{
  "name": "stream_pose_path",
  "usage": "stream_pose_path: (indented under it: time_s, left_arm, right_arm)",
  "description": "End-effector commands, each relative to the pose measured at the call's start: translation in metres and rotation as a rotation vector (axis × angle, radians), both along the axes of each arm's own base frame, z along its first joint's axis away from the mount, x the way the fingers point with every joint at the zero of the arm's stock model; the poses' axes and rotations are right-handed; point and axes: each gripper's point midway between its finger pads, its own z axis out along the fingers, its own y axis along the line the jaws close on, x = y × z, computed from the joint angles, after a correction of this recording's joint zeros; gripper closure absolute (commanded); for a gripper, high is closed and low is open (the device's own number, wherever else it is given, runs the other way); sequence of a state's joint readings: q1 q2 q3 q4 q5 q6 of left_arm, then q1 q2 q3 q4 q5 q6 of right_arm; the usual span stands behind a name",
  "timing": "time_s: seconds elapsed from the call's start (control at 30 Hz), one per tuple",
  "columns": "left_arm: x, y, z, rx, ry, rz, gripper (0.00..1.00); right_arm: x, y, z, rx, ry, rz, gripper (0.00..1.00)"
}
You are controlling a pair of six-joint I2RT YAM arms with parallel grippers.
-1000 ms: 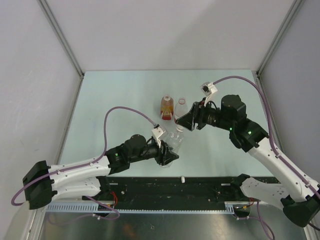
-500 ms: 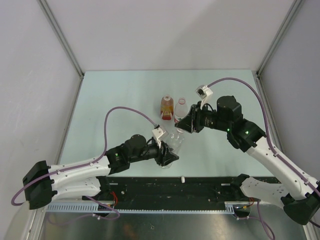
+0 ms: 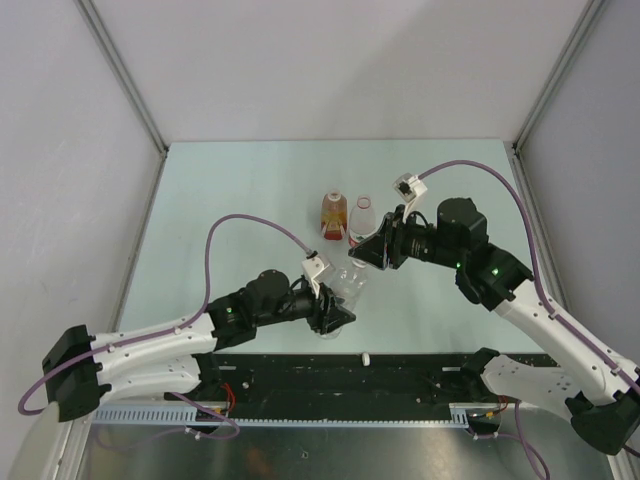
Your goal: Unscrew the bottle caps
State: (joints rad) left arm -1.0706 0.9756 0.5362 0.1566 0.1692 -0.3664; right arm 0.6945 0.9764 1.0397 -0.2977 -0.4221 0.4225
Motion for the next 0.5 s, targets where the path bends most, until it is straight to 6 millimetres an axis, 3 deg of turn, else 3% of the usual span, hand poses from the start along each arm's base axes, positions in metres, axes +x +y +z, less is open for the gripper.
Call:
stream_pose_path:
  time_s: [0.0, 0.23, 0.47]
  left_arm:
    - [0.004, -0.001, 0.023, -0.077, -0.015, 0.022, 0.52]
    - [0.000, -0.003, 0.021, -0.071, -0.023, -0.015, 0.67]
    - [-0.016, -0.001, 0.046, -0.155, -0.078, -0.096, 0.74]
  right_arm:
    - [-0.014, 0.002, 0.014, 0.043, -0.050, 0.066, 1.00]
    - [-0.028, 0.003, 0.018, 0.047, -0.170, 0.170, 1.00]
    - [-0.052, 0.006, 0.024, 0.076, -0.279, 0.329, 1.00]
